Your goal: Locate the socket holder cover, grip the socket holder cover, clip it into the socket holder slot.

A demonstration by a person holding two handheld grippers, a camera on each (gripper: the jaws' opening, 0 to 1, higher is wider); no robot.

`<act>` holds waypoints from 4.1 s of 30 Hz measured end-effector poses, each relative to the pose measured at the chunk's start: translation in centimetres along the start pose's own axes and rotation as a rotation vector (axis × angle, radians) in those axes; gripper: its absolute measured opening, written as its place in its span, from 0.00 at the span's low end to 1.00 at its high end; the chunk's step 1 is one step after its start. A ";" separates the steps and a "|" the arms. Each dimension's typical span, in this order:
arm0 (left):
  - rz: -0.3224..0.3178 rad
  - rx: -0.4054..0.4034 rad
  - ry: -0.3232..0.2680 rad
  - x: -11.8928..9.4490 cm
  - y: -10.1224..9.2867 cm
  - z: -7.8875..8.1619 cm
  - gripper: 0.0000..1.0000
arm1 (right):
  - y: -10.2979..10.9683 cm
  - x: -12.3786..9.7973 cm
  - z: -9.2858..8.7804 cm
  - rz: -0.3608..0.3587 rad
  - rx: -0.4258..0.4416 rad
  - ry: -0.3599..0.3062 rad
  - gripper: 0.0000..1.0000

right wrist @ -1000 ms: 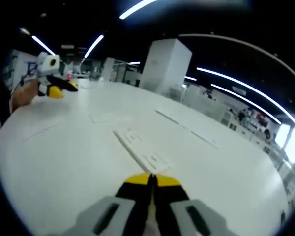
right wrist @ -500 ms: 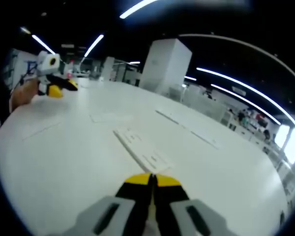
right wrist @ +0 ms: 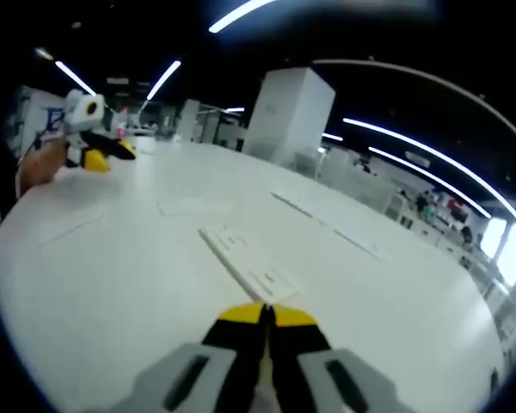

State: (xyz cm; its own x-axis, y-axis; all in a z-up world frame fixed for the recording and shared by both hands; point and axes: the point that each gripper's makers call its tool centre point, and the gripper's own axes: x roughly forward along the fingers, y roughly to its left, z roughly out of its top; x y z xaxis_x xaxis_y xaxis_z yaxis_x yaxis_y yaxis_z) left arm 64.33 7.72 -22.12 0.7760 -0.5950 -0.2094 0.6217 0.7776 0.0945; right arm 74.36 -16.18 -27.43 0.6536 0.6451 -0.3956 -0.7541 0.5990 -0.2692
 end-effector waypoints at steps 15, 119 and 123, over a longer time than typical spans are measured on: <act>0.000 0.000 0.002 0.0 0.1 -0.1 0.38 | -0.1 0.1 0.0 -0.001 -0.001 0.001 0.05; 0.024 0.004 -0.012 0.0 0.6 0.0 0.38 | -1.8 -2.1 2.9 -0.059 0.097 -0.083 0.42; 0.024 0.003 -0.019 -0.1 0.6 0.1 0.38 | -1.8 -2.4 3.4 -0.068 0.075 -0.095 0.42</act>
State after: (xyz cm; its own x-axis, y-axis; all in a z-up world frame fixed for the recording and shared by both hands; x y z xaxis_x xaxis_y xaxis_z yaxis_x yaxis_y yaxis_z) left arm 64.67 8.23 -21.93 0.7929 -0.5796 -0.1882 0.6028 0.7914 0.1021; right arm 74.33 -17.20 -23.05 0.7085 0.6422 -0.2925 -0.7037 0.6740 -0.2249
